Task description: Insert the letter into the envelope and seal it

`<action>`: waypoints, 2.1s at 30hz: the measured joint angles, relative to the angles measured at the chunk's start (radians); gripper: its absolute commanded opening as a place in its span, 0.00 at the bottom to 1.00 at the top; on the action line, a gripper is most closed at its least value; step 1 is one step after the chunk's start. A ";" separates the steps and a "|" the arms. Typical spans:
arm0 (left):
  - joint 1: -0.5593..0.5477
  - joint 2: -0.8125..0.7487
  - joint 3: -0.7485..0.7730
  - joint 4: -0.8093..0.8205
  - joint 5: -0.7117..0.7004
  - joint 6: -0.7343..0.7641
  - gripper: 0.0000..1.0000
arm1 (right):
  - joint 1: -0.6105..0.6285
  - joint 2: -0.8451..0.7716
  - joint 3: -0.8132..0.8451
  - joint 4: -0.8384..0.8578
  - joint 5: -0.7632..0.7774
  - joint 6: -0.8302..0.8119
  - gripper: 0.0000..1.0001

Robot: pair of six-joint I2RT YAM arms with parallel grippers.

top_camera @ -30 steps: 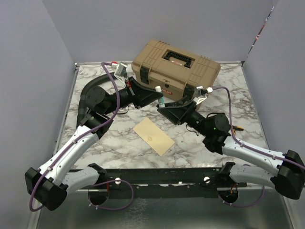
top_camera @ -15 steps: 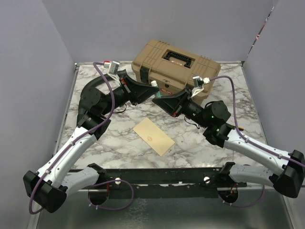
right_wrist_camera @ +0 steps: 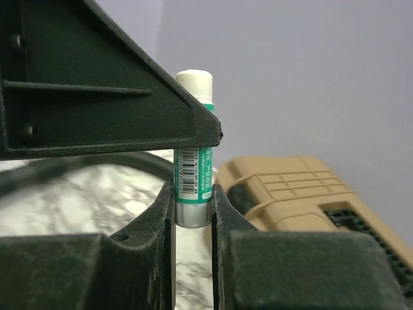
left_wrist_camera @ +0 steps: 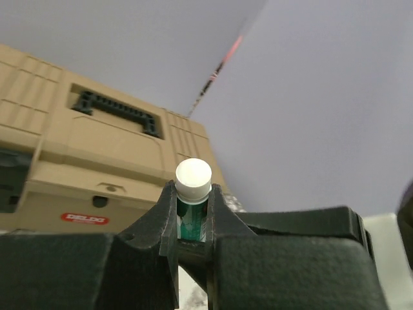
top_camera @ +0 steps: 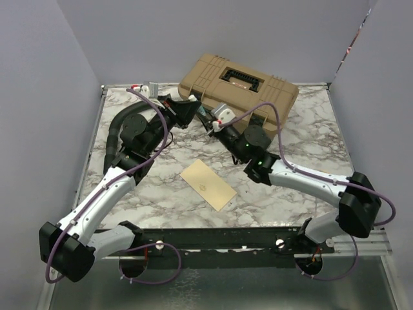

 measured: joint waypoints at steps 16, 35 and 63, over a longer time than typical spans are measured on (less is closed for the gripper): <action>-0.035 -0.036 -0.013 -0.069 0.070 0.094 0.00 | 0.050 -0.106 0.122 -0.397 -0.027 0.135 0.70; -0.017 -0.064 0.002 -0.060 0.688 0.183 0.00 | 0.050 -0.504 -0.212 -0.354 -0.345 0.711 0.71; -0.010 -0.117 -0.031 0.156 0.530 -0.047 0.00 | 0.045 -0.367 -0.138 -0.214 -0.332 0.603 0.01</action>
